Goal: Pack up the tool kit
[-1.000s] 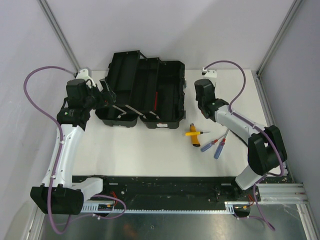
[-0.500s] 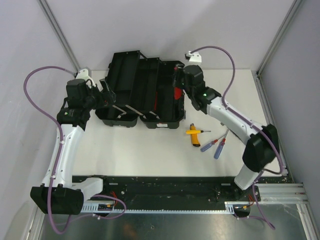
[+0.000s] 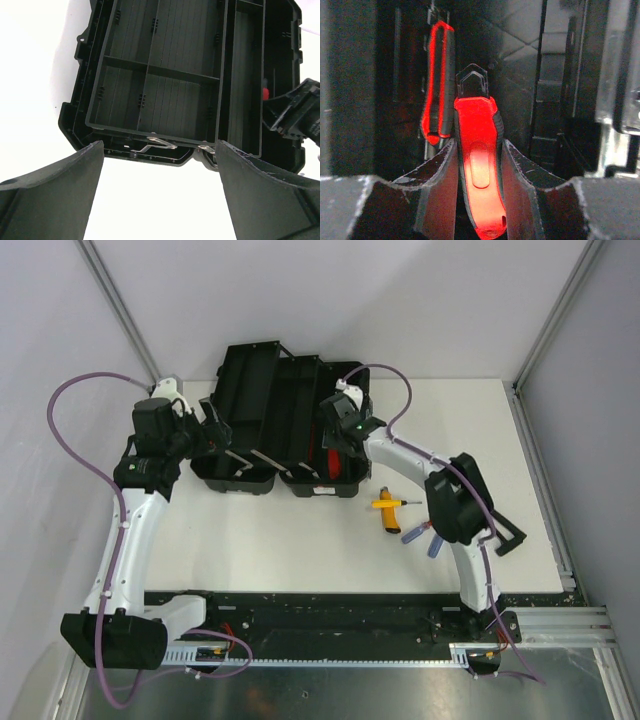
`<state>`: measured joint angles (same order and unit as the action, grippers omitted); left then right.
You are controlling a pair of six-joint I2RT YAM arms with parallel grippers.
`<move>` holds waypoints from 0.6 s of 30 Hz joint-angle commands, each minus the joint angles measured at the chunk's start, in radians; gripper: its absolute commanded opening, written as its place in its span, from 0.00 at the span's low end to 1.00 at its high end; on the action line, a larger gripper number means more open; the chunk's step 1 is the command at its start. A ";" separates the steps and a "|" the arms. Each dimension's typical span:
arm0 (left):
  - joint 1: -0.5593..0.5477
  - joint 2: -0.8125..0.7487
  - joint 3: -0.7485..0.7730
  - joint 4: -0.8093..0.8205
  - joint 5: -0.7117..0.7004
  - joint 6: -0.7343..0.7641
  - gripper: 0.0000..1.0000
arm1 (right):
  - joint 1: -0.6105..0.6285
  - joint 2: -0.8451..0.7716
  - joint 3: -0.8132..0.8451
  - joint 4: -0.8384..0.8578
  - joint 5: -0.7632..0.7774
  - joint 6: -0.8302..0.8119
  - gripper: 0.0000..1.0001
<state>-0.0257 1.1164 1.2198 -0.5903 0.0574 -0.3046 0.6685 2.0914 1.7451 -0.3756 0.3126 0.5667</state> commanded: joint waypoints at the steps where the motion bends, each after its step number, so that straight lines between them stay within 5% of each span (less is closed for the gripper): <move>1: -0.002 -0.020 0.050 0.006 -0.007 0.027 0.97 | 0.003 0.064 0.107 -0.052 0.027 -0.002 0.14; 18: -0.002 -0.021 0.046 0.003 -0.013 0.030 0.97 | -0.025 0.091 0.201 -0.114 0.087 -0.059 0.56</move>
<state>-0.0257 1.1164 1.2308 -0.5949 0.0547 -0.3031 0.6750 2.2089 1.8874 -0.4870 0.3321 0.5560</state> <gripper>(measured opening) 0.965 0.536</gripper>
